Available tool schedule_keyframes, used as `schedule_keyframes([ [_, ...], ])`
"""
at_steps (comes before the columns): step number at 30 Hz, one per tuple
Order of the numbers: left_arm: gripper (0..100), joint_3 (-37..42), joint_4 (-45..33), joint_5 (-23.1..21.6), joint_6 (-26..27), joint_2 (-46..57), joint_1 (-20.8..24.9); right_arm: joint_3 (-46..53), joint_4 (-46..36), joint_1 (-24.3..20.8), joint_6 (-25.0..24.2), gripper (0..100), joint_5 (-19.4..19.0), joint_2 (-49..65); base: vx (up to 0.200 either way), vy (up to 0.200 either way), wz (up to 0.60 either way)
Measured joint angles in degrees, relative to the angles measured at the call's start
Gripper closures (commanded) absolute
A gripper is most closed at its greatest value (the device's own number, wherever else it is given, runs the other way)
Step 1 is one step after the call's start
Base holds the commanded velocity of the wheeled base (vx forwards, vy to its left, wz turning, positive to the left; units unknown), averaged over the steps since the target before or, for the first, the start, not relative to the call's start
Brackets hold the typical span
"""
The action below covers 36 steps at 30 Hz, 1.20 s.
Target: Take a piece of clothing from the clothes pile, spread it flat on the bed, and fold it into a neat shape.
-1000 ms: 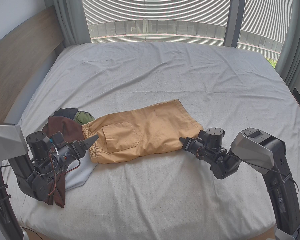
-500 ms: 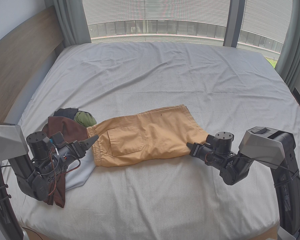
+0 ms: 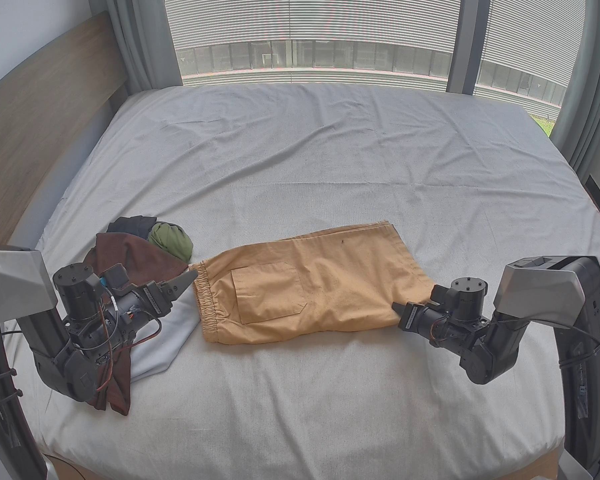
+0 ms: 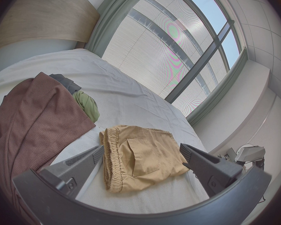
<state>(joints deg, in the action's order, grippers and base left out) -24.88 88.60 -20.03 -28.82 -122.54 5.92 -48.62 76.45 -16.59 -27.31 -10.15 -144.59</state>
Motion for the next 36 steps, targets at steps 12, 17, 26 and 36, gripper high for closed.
schedule_keyframes([
  [12, 0, 0.24, 0.00, 0.00, 0.02, 0.00, 0.29, 11.35, 5.19, 0.72, 2.38, 100, -0.11, 2.34, 0.000, 0.000, 0.00],
  [17, 0, 0.29, 0.00, 0.00, 0.02, 0.00, 0.30, 13.58, 5.72, 1.57, 3.56, 100, -0.22, 2.45, 0.000, 0.000, 0.00],
  [26, 0, 0.68, -0.02, -0.11, 0.09, -0.11, 0.96, 14.82, 5.83, 1.72, 3.58, 100, -0.27, 2.45, 0.000, 0.000, 0.00],
  [36, 0, 0.88, -0.02, -0.02, 0.05, -1.61, 1.68, 16.24, 7.06, 1.66, 3.61, 0, -0.35, 2.32, 0.000, 0.000, 0.00],
])
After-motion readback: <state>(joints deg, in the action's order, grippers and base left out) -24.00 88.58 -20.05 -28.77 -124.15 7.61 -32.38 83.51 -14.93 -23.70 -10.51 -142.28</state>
